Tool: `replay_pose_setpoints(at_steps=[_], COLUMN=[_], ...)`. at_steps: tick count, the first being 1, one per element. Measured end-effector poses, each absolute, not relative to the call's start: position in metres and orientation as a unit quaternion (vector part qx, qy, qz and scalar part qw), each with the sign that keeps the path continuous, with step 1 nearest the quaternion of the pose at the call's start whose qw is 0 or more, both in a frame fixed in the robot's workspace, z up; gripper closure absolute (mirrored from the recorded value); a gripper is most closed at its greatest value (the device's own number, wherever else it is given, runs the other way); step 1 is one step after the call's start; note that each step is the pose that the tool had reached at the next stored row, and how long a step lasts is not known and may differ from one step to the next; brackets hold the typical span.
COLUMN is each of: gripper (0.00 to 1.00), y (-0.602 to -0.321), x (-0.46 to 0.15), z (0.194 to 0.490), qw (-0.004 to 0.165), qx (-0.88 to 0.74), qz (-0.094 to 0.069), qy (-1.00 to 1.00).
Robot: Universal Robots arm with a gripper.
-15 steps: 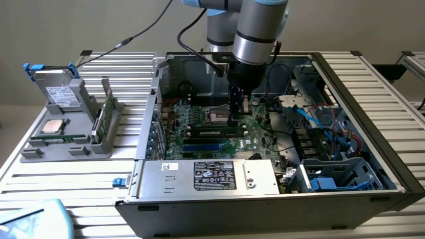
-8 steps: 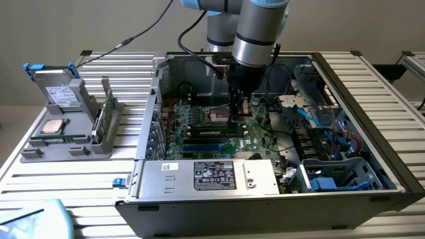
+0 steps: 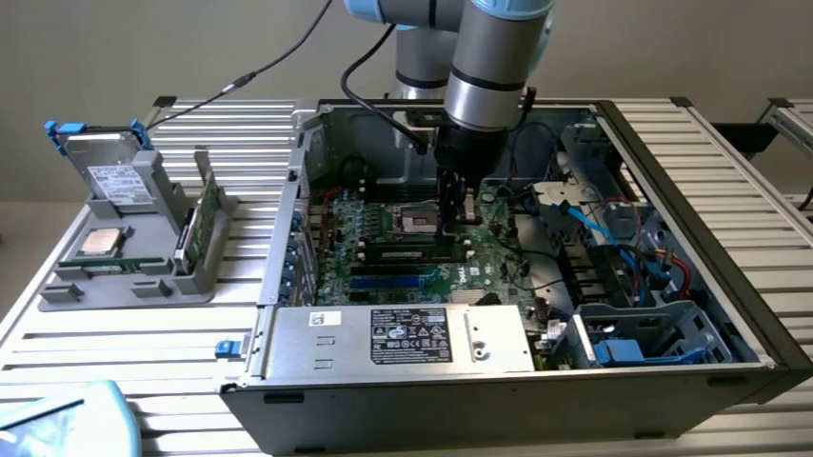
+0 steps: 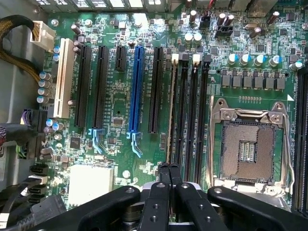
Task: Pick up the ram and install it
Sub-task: 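Press down the ram until it locks into place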
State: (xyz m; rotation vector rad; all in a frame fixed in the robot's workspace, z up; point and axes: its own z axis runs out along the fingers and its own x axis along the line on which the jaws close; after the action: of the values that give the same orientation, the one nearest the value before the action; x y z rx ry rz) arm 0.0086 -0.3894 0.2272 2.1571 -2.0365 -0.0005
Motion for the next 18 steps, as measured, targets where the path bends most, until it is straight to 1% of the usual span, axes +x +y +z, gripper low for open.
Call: replay_pose_setpoints(at_steps=[13,18], gripper=[0.90,0.90], y=[-0.3881,-0.3880], x=[0.0086,0.0058], z=[0.2241,0.2311], qw=[0.090,0.089], qx=[0.724,0.724], qz=[0.002,0.002], qy=[-0.684,-0.684])
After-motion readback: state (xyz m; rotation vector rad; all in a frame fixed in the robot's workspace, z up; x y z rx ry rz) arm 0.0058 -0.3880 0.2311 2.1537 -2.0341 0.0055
